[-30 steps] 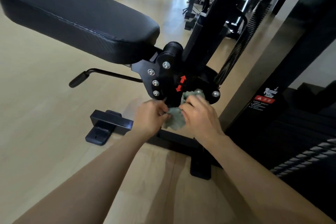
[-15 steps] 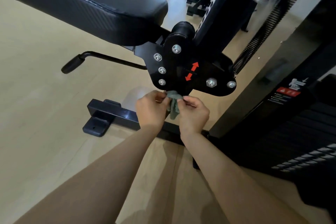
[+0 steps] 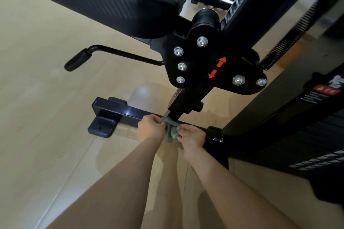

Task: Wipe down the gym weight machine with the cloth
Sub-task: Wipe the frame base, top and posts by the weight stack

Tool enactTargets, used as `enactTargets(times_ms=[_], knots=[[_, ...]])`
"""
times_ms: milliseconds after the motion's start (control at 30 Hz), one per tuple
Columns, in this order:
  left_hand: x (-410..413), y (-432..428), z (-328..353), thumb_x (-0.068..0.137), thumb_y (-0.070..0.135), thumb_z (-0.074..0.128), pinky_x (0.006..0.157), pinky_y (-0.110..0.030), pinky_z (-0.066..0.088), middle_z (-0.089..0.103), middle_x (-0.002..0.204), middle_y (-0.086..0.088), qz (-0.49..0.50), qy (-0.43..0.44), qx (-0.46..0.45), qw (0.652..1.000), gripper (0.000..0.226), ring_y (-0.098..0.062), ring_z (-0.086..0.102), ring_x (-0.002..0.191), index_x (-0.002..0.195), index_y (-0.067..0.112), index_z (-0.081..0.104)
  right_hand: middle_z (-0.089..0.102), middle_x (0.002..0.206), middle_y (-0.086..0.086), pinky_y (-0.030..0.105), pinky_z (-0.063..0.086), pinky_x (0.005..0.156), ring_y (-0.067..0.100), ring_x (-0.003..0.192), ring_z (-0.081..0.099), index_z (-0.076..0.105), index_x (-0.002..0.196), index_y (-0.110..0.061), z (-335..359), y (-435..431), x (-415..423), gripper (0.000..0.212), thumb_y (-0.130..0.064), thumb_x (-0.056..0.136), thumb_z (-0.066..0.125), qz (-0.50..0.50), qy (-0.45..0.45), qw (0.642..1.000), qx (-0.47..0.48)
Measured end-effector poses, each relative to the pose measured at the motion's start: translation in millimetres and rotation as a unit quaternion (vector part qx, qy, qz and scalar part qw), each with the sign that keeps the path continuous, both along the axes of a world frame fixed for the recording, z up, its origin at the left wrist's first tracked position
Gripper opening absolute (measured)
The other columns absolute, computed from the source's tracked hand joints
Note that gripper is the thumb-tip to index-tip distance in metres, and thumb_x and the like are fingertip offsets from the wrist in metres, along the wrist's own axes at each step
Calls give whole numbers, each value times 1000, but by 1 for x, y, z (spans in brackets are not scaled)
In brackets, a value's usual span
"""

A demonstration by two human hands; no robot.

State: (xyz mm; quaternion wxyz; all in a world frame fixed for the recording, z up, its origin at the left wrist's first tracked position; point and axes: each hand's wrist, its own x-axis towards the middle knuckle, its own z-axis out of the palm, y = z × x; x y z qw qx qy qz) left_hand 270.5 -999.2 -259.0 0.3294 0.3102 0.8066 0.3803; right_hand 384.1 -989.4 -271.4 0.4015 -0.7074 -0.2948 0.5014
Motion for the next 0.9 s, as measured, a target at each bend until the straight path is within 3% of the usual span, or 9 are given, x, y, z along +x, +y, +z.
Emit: enactTargets(times_ms=[167,267,367,500,600,700,767,833,900], knots=[[2,1,-5,85,21,74,76,-32,57,68,77,13,35,-62,62,996,11,-15,68,83,80,29,67,74,100,11,28,59,80,22,88,72,76,100,-12,-1,8,-13,18,-1,88,72,-60,60,996,39],[6,15,-4,85,19,72,80,-33,58,70,81,13,35,-77,119,989,10,-11,69,84,90,28,72,74,102,7,32,58,86,21,92,72,74,94,-19,4,21,-15,22,2,86,72,-80,80,991,77],[-5,24,-20,88,16,69,84,-38,59,74,87,9,-34,-44,116,992,15,-14,70,86,99,24,76,74,98,4,32,58,83,19,91,71,71,96,-17,-1,24,-14,23,4,85,70,-25,56,992,109],[-28,41,-37,89,11,63,88,-38,59,78,95,2,-160,20,79,984,26,-17,72,91,106,22,79,71,96,-3,19,55,72,13,91,70,64,95,-22,-18,29,-7,32,8,85,70,63,49,990,119],[-31,44,-44,90,8,58,91,-36,57,78,104,-4,-210,81,57,973,34,-20,72,98,115,21,77,71,115,4,35,55,96,19,110,67,66,118,-14,-32,32,-3,38,8,86,69,135,16,987,87],[-27,38,-50,91,4,56,95,-36,55,75,114,-8,-229,112,37,966,38,-25,70,106,124,15,72,72,117,4,43,54,101,19,109,68,65,124,-10,-43,23,-1,39,4,88,69,160,12,986,48],[-28,30,-54,88,8,62,93,-37,56,75,111,-4,-223,112,23,968,32,-23,70,103,118,15,73,72,115,8,38,58,93,18,104,69,66,120,-10,-46,15,4,34,3,89,69,165,33,985,29],[-30,22,-59,83,11,68,88,-38,58,76,98,1,-207,79,4,975,20,-20,72,94,100,19,76,70,117,9,28,60,82,18,102,69,64,124,-9,-42,3,12,35,2,90,68,182,70,981,4],[-27,13,-62,80,9,72,85,-43,60,76,85,0,-226,25,-4,974,14,-21,73,86,85,21,75,67,120,3,30,61,82,19,107,68,60,131,-13,-40,-11,24,43,-1,90,68,208,123,970,-10]])
